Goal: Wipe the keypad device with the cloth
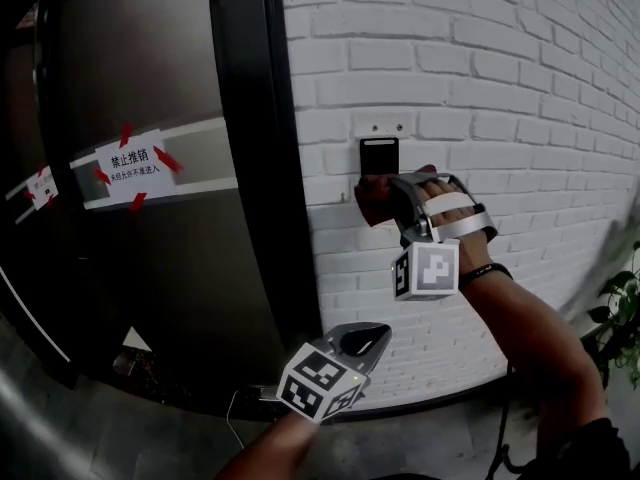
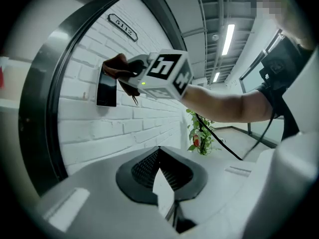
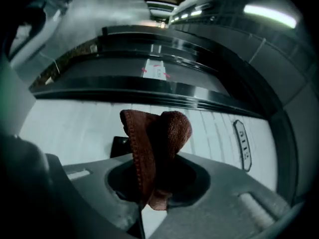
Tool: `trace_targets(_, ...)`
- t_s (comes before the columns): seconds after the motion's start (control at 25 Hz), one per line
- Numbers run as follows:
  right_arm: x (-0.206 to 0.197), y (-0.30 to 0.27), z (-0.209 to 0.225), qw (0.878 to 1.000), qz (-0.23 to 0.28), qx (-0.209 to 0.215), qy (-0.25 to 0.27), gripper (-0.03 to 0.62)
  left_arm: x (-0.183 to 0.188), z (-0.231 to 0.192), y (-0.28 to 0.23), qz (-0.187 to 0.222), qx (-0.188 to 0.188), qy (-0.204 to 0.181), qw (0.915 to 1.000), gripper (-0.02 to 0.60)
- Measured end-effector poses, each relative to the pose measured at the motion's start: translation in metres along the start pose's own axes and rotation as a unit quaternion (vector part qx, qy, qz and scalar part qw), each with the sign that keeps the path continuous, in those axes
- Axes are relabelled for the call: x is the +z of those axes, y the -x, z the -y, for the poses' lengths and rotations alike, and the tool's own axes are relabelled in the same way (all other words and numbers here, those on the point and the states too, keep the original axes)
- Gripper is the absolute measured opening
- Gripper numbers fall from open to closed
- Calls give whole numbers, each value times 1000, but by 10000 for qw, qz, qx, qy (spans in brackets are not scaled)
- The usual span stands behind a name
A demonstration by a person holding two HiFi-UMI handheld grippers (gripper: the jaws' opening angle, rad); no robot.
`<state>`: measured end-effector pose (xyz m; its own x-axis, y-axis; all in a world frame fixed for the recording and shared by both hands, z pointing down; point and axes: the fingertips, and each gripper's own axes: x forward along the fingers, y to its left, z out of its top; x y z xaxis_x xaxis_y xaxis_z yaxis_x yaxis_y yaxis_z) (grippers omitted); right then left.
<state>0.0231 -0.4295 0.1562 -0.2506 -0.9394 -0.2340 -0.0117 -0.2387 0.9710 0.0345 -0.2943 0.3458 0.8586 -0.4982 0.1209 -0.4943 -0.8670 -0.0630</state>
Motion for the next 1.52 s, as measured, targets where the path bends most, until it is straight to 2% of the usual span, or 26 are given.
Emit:
trace_targets(0.08,0,-18,13,9991,-165,-311,249,55,-1,1,0,-9,-8,5,10000,17)
trace_targets(0.32,1,-48,36,9967,-311,-725,203,55,-4,-3,6,-3,64,47,10000,17)
trace_targets(0.68,-1,-67,32,9956,-415,-798,258,54,-10,-8,11,-48,118,40,9999,15)
trace_targets(1.16,0,-63,20,9960,-352,-819,-22,51,-15,-9,14,-91,142,87,9998,17)
trace_targets(1.52,-1,-55,-9,9971,-381,-653,7,49,-19,-6,15,-94,124,97,9998,17)
